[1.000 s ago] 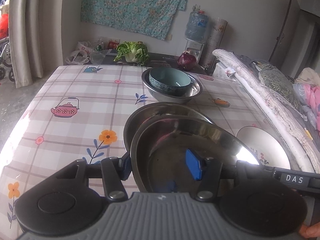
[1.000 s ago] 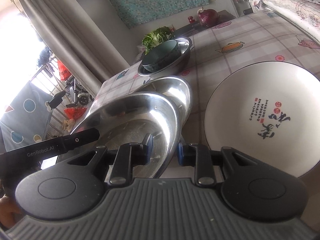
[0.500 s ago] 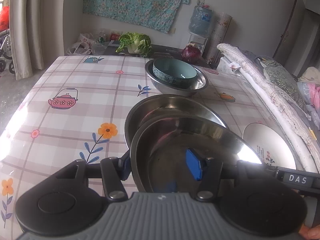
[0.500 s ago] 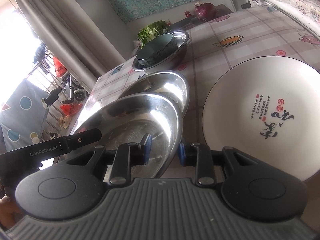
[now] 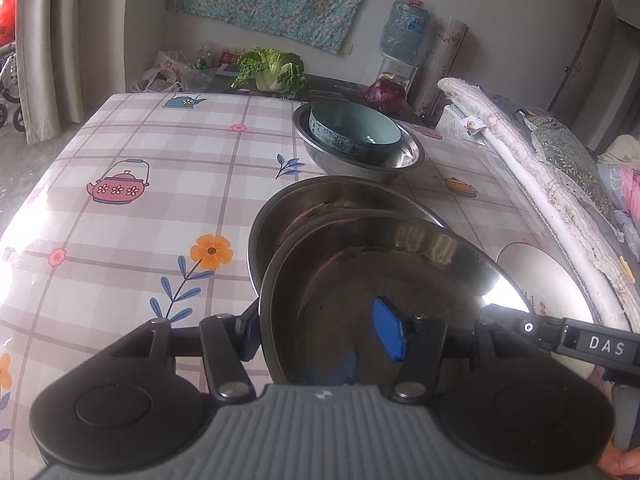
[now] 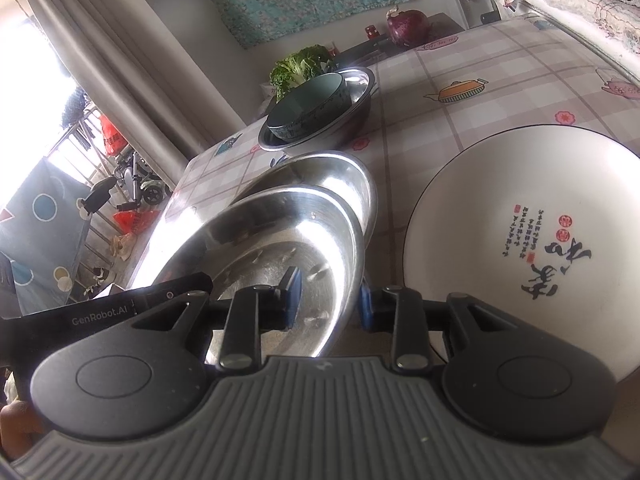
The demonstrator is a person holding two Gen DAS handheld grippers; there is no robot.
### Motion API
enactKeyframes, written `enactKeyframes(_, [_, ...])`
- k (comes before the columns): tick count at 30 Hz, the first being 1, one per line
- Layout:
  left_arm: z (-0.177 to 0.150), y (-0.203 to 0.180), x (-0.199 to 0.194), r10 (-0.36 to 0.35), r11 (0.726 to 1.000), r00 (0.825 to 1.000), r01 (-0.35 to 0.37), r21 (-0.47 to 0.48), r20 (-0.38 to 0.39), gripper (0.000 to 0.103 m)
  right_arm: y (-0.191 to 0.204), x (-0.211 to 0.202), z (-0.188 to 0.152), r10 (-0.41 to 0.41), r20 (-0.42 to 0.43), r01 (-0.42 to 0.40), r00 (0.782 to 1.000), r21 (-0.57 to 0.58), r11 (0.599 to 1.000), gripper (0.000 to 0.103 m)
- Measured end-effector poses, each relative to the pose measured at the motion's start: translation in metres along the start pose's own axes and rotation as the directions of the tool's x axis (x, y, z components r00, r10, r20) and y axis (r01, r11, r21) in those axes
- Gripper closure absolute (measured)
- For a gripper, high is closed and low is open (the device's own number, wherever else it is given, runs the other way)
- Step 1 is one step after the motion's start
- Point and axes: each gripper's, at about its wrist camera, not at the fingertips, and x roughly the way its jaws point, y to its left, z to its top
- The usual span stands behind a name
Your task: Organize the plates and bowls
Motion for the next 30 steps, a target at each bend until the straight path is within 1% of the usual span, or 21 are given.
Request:
enactKeyframes(8, [0.002,0.003,0.008,0.0,1.0,1.0,0.0,0.001,-0.016,0.045,0.001,0.004,0.002,-0.008,0.015,0.008,1.0,-0.002,1.0,0.074])
enactKeyframes(19, [0.005,0.0,0.012,0.027,1.0,0.999,-0.026,0.017,-0.026,0.045,-0.004,0.012,0.006,0.025,0.024,-0.025,0.999,0.021,0.999,0.073])
enactKeyframes(22, [0.005,0.0,0.012,0.031,0.999,0.999,-0.031,0.016,-0.032,0.044,-0.006,0.01,0.006,0.034,0.032,-0.035,0.999,0.03,0.999,0.07])
enactKeyframes(23, [0.004,0.0,0.012,0.032,0.999,0.999,-0.032,0.016,-0.033,0.044,-0.007,0.009,0.007,0.035,0.035,-0.036,0.999,0.033,0.999,0.067])
enactKeyframes(24, [0.004,0.0,0.012,0.033,0.999,0.999,-0.033,0.017,-0.034,0.044,-0.008,0.009,0.007,0.036,0.037,-0.037,0.999,0.037,0.999,0.061])
enactKeyframes(30, [0.002,-0.002,0.012,0.034,0.999,0.999,-0.033,0.021,-0.038,0.043,-0.011,0.007,0.008,0.039,0.046,-0.041,0.998,0.049,0.998,0.058])
